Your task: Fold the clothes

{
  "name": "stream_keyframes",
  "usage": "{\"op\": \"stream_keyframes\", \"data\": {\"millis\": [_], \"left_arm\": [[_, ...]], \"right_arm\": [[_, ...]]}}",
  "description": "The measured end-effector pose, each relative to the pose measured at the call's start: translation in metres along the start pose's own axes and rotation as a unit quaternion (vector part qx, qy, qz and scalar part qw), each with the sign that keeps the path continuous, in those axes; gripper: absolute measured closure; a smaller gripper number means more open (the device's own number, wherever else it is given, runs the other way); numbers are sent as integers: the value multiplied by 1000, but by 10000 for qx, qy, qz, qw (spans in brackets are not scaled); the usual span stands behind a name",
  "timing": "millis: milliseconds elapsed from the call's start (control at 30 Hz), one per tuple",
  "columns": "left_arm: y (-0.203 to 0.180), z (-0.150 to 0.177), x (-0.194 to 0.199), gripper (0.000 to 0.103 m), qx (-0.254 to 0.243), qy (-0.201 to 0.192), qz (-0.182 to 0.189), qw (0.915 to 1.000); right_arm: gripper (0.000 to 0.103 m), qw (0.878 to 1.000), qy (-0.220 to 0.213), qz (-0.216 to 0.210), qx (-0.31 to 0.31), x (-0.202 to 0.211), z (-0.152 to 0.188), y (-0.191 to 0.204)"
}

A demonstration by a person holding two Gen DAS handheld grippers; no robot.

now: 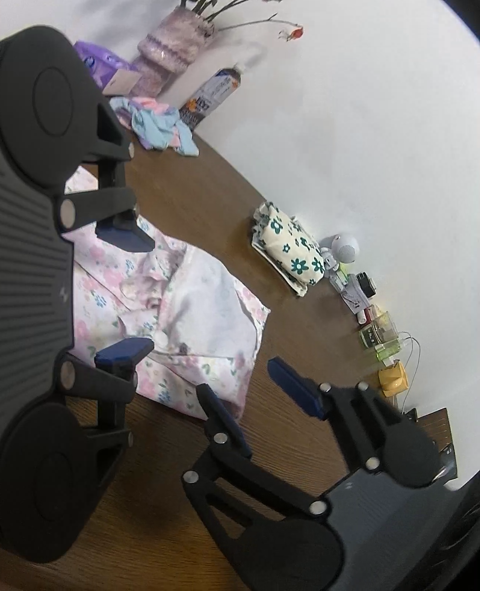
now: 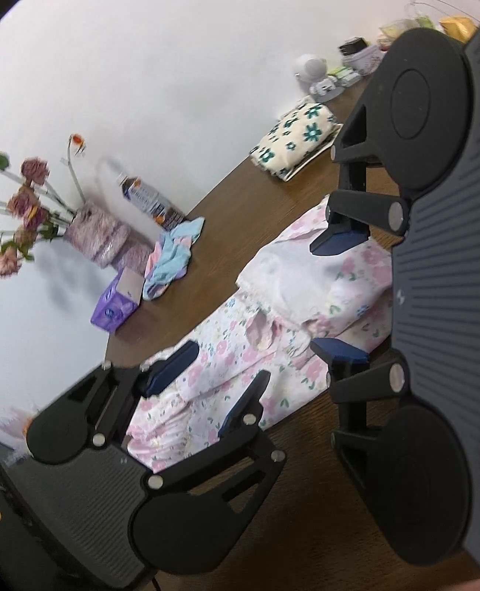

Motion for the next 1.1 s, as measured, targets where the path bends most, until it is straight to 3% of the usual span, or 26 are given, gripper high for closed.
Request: {"op": "stream_keyframes", "data": {"millis": [200,333,467,867,900,967,1100], "left_arm": [[-17,-4,-20,53,-189,113,276,9994],[-15,-9,-32,53,-72,125,284,9995],[-8,-12,-35,66,33,125,265,9996],[-11,-20,-39,66,15,157,220,9996],[-13,-20,-42,68,-23,203,215,9996],[-17,-18,-46,98,-112,274,226,9993],[-18,-14,-45,99,-95,328,165,9993]], "right_arm": [[54,9997,95,48,-239,-5,17,-8],[54,9995,144,72,-257,-9,25,-10],[54,9994,145,76,-309,-11,29,-15],[54,9990,83,-42,-444,-20,37,-12],[54,9989,75,-45,-470,-20,38,-13],[54,9986,41,-38,-527,-20,37,-14],[54,9975,-68,-43,-699,-17,37,-16]]}}
Point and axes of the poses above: each gripper's, at about its wrist camera, not at the fingertips, and x roughly against the way its jaws point, y to its left, z to its underside, the point moved 10 cm from there along -x, roughly the way its jaws point, and after that the axes turned 1 degree about -z, right-handed, at the moved point
